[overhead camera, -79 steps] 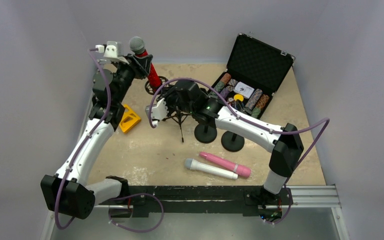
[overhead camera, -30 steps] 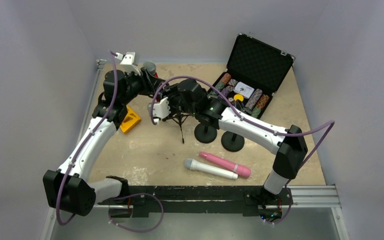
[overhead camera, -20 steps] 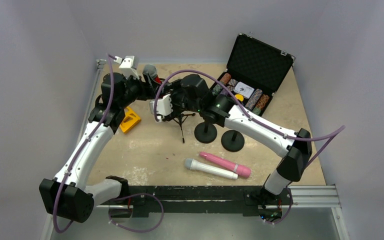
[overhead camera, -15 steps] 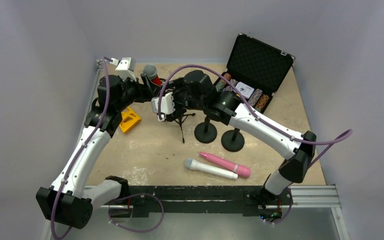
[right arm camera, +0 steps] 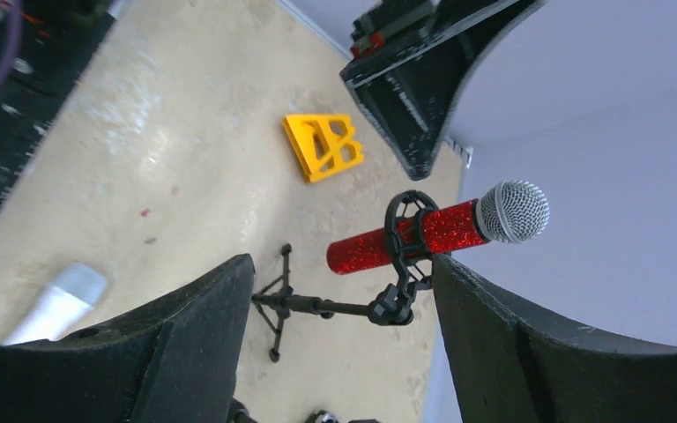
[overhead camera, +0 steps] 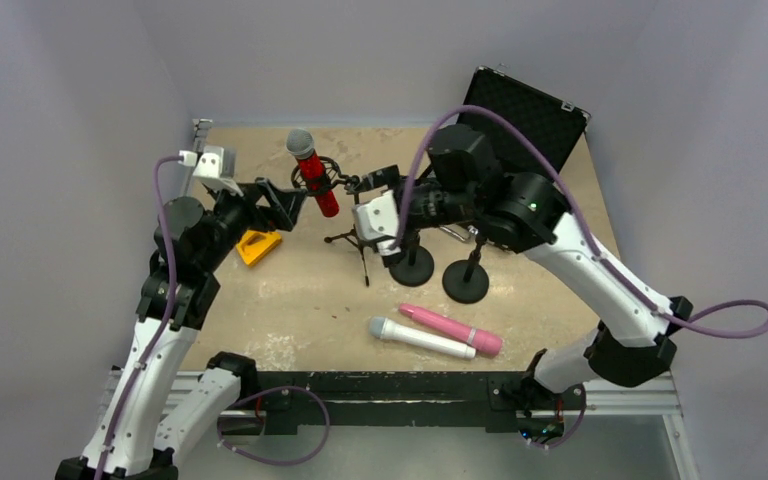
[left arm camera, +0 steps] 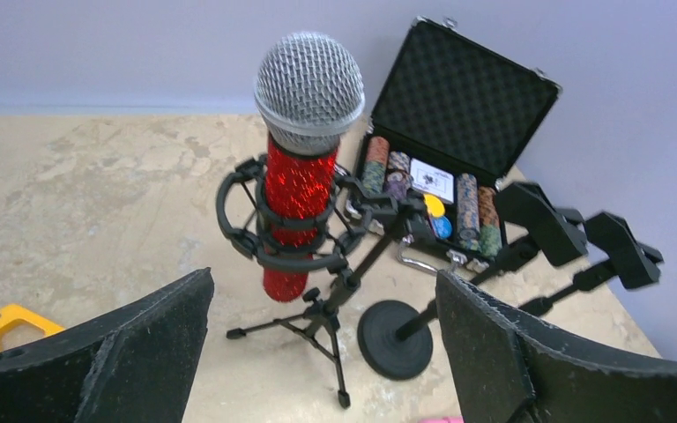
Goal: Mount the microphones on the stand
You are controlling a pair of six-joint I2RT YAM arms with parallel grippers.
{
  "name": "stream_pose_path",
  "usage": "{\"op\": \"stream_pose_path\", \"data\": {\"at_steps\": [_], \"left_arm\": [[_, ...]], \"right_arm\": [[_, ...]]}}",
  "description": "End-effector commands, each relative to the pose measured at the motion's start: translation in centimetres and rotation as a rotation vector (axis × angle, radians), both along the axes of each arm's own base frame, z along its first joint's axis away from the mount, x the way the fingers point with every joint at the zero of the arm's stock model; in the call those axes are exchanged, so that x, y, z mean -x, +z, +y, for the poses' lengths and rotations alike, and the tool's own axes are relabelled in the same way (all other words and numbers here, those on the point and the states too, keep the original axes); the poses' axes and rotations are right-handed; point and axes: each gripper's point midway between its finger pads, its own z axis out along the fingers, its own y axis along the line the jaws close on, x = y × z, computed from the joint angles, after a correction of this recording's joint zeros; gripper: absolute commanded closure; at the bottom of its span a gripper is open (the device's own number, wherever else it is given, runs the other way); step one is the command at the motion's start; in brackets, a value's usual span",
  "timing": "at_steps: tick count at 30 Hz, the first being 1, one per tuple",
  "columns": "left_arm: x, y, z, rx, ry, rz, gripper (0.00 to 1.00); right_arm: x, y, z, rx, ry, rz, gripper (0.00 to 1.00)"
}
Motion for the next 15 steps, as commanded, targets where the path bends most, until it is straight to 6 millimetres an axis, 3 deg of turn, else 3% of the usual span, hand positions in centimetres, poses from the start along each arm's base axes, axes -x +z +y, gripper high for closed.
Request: {"op": "stream_pose_path", "data": {"at_steps": [1,4,7,11,15], "left_arm": [[2.7,-1.8,-1.8,-0.008,-0.147,0.001,0.00],[4.7,-2.1,-3.5,0.002,-0.286,-0.052,0.00],[5.9,-2.4,-5.4,0.033,-0.422,-0.113,0.02],[5.4,-3.6,-6.8,0.025,-0.469,-0.148,0.02],[4.7,-6.3,-9.1,-0.119,-0.499,-0.095,0.03]], "right_arm": [[6.4,4.2,-4.2,-0.089,0.155,0.157,0.23],[7.1,5.7,-7.0,-0.168,0.155,0.251,0.22],[6.4,5.8,-10.3,-0.241,0.089,0.341,0.22],[5.1,3.9,-14.5,-0.312,-0.077,0.377,0.21],[4.3,2.2,-17.9,-0.419,-0.216,0.449,0.19]]}}
